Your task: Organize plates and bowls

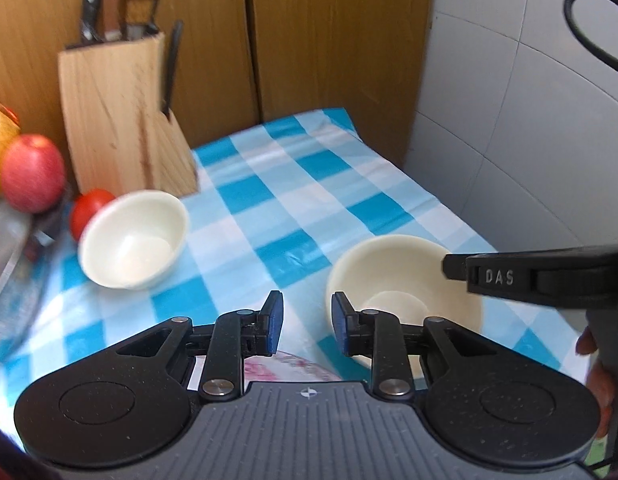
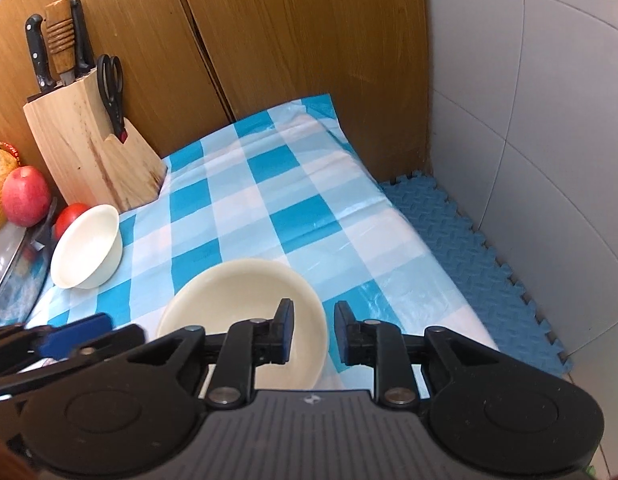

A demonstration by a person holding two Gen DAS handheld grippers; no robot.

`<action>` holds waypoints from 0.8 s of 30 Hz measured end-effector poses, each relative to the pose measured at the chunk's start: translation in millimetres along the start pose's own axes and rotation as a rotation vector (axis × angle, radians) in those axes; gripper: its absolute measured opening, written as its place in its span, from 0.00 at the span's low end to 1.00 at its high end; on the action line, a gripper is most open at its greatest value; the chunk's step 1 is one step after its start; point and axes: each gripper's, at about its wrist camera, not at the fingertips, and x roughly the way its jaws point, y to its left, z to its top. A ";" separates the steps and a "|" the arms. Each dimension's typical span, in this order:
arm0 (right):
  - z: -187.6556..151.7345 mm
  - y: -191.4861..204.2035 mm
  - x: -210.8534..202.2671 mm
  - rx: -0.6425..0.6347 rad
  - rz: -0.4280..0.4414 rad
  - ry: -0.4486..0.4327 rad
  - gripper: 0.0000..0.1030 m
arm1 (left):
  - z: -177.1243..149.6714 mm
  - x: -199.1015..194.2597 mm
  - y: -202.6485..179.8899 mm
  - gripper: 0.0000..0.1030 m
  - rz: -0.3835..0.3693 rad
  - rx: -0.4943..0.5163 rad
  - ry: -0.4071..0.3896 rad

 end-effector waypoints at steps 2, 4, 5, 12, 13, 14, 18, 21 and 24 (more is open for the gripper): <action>2.3 2.2 -1.0 0.001 -0.006 -0.011 0.20 | -1.0 -5.5 2.8 0.34 0.025 0.009 -0.024; 3.7 5.6 -3.4 -0.001 -0.010 -0.034 0.20 | -1.6 -9.7 9.7 0.36 0.033 -0.004 -0.037; 4.4 8.3 -4.2 -0.005 -0.012 -0.046 0.20 | -1.8 -10.8 13.4 0.38 0.034 -0.015 -0.039; 7.9 31.7 2.4 -0.036 0.015 -0.056 0.22 | -1.3 -12.6 50.7 0.48 0.082 -0.111 -0.041; 8.3 36.1 3.9 -0.041 0.020 -0.056 0.22 | -0.7 -12.1 55.7 0.48 0.083 -0.124 -0.040; 8.9 39.7 4.9 -0.044 0.024 -0.057 0.22 | 0.1 -11.3 61.2 0.50 0.085 -0.137 -0.037; 11.6 55.2 9.6 -0.049 0.045 -0.061 0.23 | 0.8 -8.9 77.0 0.63 0.128 -0.165 -0.042; 13.9 67.7 13.5 -0.057 0.065 -0.063 0.23 | 1.9 -5.1 83.4 0.70 0.145 -0.163 -0.041; 17.2 80.2 17.7 -0.071 0.085 -0.066 0.25 | 3.6 1.7 91.8 0.77 0.158 -0.178 -0.027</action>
